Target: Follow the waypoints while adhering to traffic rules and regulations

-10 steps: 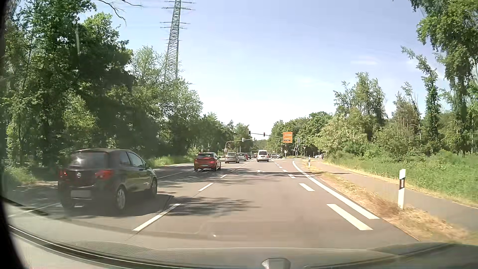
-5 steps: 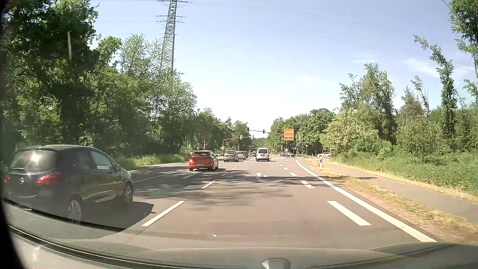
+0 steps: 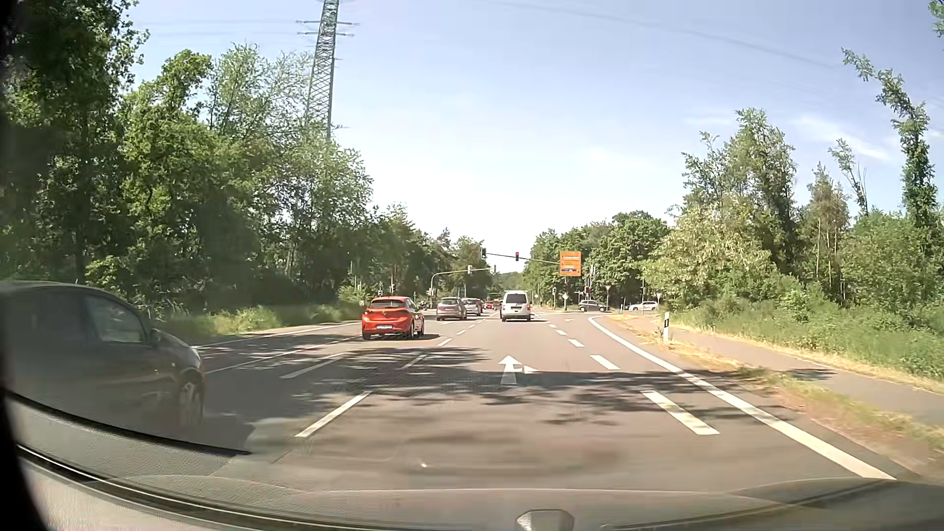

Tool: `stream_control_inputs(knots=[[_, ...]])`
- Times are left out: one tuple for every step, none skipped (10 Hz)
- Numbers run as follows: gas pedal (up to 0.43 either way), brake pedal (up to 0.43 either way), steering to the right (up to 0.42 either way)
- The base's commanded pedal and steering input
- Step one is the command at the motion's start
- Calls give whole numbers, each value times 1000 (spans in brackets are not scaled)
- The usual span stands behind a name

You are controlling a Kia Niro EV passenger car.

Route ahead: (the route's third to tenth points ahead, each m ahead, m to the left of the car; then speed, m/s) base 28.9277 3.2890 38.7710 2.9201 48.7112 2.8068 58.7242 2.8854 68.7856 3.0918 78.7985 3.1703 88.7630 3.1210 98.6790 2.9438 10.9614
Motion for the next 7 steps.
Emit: stream_control_inputs(knots=[[0,220,11],[0,226,11],[0,232,11],[0,238,11],[0,244,11],[0,256,10],[0,262,10]])
